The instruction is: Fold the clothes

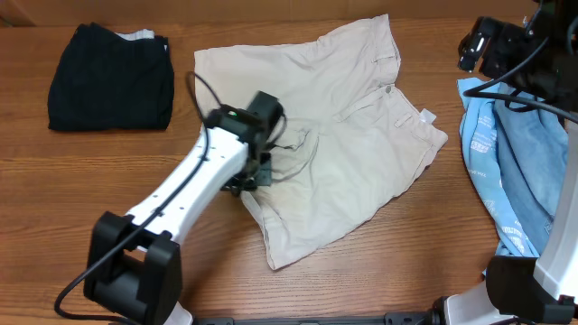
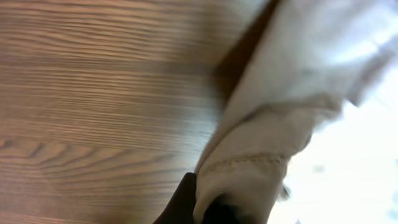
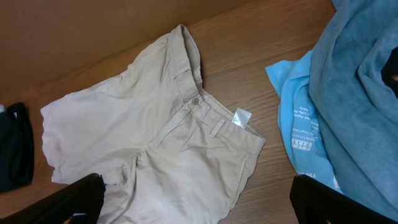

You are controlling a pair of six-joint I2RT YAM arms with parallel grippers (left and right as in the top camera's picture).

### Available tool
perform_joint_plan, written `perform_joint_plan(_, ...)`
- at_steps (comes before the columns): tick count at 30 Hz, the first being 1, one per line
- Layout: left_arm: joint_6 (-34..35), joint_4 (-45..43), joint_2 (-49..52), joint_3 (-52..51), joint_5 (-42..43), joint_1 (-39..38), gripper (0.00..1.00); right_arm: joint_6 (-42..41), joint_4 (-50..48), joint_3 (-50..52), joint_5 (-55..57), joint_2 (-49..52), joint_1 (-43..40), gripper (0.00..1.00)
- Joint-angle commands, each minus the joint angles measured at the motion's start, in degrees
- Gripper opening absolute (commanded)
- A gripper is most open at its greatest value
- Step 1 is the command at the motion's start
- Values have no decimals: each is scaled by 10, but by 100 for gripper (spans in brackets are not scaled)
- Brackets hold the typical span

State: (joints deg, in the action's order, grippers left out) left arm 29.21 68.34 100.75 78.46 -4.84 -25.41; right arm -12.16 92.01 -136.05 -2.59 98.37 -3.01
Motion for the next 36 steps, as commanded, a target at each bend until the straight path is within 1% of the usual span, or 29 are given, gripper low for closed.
perform_joint_plan(1, 32, 0, -10, -2, -13, 69, 4, 2, -8, 0, -1, 5, -3, 100)
perform_joint_plan(8, 31, -1, -10, -3, -14, 172, 4, 2, -14, 0, -1, 6, -3, 100)
perform_joint_plan(11, 11, -4, -10, -3, -14, 199, 4, 2, -15, 0, -1, 6, -3, 100)
perform_joint_plan(12, -4, -6, -10, -3, -14, 207, 24, 2, -15, 0, -1, 7, -3, 100)
perform_joint_plan(13, -13, -7, -10, -3, -14, 214, 52, 2, -15, 0, -1, 7, -3, 100)
perform_joint_plan(14, -18, -7, -10, -3, -14, 223, 75, 2, -15, 0, 0, 7, -3, 100)
perform_joint_plan(16, -18, -11, -10, -3, -11, 243, 96, 6, -15, 0, 0, 7, -3, 100)
perform_joint_plan(17, -18, -13, -10, -3, -8, 252, 98, 9, -15, 0, 0, 7, -3, 100)
perform_joint_plan(19, -23, -17, -10, -2, 1, 275, 99, 17, -14, 0, 2, 7, -3, 100)
perform_joint_plan(22, -63, -5, -13, 13, 45, 303, 99, 16, -14, 0, 5, 7, -10, 96)
perform_joint_plan(23, -86, -1, -17, 22, 65, 308, 99, 16, -13, 0, 4, 7, -16, 96)
perform_joint_plan(25, -107, 4, -32, 41, 82, 306, 100, 14, -11, 0, 4, 4, -25, 96)
perform_joint_plan(29, -123, 9, -88, 71, 94, 285, 99, 2, 13, 0, 7, -16, -34, 96)
perform_joint_plan(33, -123, 9, -176, 76, 94, 243, 99, -16, 50, 0, 9, -47, -45, 96)
perform_joint_plan(36, -123, 30, -194, 76, 94, 202, 97, -21, 50, 12, 0, -54, -46, 97)
